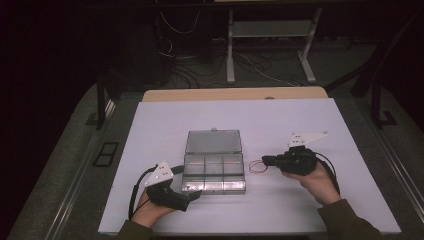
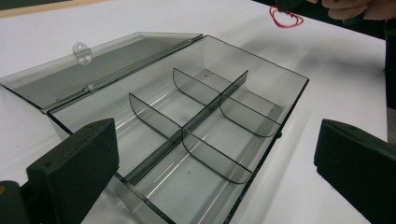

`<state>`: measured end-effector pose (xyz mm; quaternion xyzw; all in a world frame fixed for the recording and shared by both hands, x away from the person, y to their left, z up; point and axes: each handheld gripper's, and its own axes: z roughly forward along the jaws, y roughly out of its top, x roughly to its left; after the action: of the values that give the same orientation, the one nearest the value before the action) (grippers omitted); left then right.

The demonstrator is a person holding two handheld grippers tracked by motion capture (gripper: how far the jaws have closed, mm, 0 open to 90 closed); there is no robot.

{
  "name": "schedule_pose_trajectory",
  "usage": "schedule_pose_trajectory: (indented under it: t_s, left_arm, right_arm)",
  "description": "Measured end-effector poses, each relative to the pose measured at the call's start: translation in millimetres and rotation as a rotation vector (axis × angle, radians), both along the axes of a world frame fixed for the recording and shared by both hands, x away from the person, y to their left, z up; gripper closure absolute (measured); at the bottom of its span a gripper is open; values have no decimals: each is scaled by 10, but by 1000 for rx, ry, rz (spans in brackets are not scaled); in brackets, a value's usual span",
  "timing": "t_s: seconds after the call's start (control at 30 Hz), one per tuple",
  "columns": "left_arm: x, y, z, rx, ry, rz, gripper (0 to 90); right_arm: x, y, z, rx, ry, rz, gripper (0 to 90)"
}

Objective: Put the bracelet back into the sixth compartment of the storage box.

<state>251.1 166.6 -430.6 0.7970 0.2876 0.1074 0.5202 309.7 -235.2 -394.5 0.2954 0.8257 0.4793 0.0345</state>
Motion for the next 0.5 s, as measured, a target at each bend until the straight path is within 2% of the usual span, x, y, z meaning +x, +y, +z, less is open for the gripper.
schedule_pose_trajectory:
  t_s: [0.5]
  left_arm:
    - [-2,1,2,-1,-2,3,0]
  right_arm:
    - [60,291,22,-10,-9,45,887]
